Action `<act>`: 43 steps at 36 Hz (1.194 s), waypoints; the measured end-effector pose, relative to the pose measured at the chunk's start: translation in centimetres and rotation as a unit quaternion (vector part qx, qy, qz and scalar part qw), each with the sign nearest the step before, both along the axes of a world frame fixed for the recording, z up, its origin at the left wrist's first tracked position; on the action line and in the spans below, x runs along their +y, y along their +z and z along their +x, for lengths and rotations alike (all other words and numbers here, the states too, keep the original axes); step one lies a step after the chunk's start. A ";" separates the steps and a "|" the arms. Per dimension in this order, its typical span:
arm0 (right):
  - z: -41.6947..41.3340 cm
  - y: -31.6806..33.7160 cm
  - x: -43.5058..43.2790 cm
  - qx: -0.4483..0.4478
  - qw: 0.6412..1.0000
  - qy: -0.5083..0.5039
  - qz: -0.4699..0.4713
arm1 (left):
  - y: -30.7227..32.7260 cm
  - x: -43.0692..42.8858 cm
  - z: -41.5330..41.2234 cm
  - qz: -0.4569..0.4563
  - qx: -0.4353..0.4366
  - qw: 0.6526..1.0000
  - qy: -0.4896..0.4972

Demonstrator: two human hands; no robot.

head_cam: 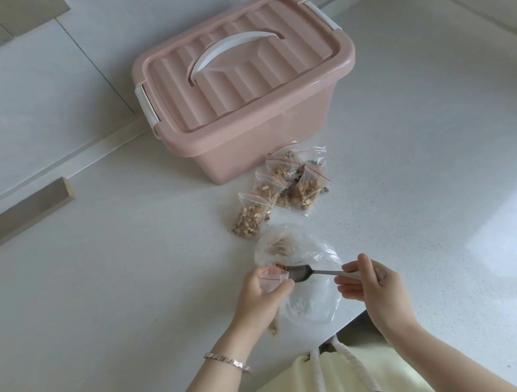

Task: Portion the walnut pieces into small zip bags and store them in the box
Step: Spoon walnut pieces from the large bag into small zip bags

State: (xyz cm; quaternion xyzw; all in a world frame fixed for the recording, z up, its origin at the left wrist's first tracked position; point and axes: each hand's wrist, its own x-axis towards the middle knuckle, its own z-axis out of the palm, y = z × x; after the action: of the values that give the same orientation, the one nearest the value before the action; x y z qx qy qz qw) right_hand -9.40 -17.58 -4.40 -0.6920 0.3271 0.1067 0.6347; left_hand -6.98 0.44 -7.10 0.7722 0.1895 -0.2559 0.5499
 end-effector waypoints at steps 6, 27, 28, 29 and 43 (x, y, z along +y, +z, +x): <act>0.0 -0.7 -0.4 0.022 0.996 -0.023 0.078 | 1.2 -0.4 -0.2 -0.022 -0.035 0.999 0.006; 0.0 -1.2 -3.3 0.073 0.974 -0.055 0.209 | 1.1 1.3 -0.4 0.119 -0.123 0.981 -0.096; 0.0 -0.9 -3.5 0.066 0.976 -0.051 0.200 | 0.8 1.5 -0.6 0.130 -0.130 0.977 -0.104; 0.1 -0.5 -3.7 0.059 0.979 -0.045 0.190 | 0.6 1.6 -0.7 0.138 -0.135 0.975 -0.108; 1.1 6.5 -0.9 -0.099 0.987 0.120 0.040 | 0.6 1.1 -1.1 0.206 -0.196 0.950 -0.131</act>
State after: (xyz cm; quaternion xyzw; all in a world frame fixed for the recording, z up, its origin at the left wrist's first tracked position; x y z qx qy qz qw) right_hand -8.34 -18.44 2.11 -0.7075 0.1722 0.1260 0.6737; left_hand -8.05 1.51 -6.53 0.9216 0.0236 -0.1251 0.3666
